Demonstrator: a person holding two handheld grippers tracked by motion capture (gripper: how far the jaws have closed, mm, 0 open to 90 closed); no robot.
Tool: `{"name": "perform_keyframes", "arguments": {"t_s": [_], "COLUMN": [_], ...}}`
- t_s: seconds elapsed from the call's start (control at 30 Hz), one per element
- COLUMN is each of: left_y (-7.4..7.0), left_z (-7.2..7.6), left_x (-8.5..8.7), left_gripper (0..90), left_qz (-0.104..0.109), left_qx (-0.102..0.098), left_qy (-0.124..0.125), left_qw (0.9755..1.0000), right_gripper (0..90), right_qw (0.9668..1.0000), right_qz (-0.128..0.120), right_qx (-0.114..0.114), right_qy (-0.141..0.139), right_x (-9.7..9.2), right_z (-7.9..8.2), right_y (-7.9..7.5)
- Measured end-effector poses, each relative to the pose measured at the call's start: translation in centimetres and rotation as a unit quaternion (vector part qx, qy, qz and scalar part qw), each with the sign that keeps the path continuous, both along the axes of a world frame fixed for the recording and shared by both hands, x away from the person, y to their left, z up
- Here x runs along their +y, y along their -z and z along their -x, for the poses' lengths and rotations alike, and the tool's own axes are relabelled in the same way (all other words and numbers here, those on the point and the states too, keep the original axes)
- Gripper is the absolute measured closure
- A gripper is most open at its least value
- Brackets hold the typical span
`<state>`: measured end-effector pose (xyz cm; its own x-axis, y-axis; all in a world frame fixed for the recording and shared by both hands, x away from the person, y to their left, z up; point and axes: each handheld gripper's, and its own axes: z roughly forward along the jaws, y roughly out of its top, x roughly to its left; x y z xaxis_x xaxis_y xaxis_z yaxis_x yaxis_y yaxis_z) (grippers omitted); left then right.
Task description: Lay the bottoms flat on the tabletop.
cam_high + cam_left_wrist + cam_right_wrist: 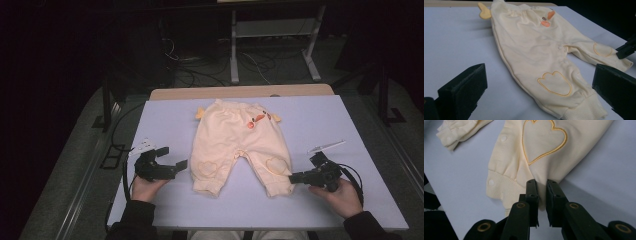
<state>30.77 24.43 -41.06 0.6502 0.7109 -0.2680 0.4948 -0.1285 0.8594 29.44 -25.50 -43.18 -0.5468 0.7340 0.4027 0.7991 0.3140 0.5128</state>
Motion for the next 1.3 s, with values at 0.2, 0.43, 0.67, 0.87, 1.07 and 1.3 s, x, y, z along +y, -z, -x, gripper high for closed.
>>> {"name": "perform_keyframes", "arguments": {"t_s": [0.2,0.43,0.67,0.87,1.07,1.3], "left_y": [-0.1,-0.4,-0.3,-0.4,-0.2,0.0], "left_z": [0.2,0.5,0.9,1.6,2.3,3.1], "left_x": [0.6,1.1,1.1,1.2,0.8,0.0], "left_gripper": [0.0,0.0,0.0,0.0,0.0,0.0], "left_qz": [0.006,0.015,0.010,0.010,0.010,-0.003], "left_qx": [-0.003,-0.013,-0.018,-0.028,-0.033,-0.031], "left_qy": [-0.007,-0.015,-0.008,-0.001,0.011,0.034], "left_qw": [0.9999,0.9997,0.9997,0.9996,0.9993,0.9989], "right_gripper": [75.4,37.0,0.7,0.0,0.0,0.0], "right_qw": [0.9998,0.9992,0.9954,0.9889,0.9850,0.9777], "right_qz": [-0.010,-0.028,-0.029,-0.027,-0.014,-0.026], "right_qx": [0.018,-0.027,-0.091,-0.143,-0.163,-0.194], "right_qy": [-0.006,-0.008,0.013,0.033,0.054,0.077], "right_x": [0.0,-0.6,-1.1,-1.7,-2.6,-3.6], "right_z": [0.1,0.9,1.1,1.8,2.3,3.3], "right_y": [0.2,-0.2,-1.3,-2.0,-1.8,-1.2]}}
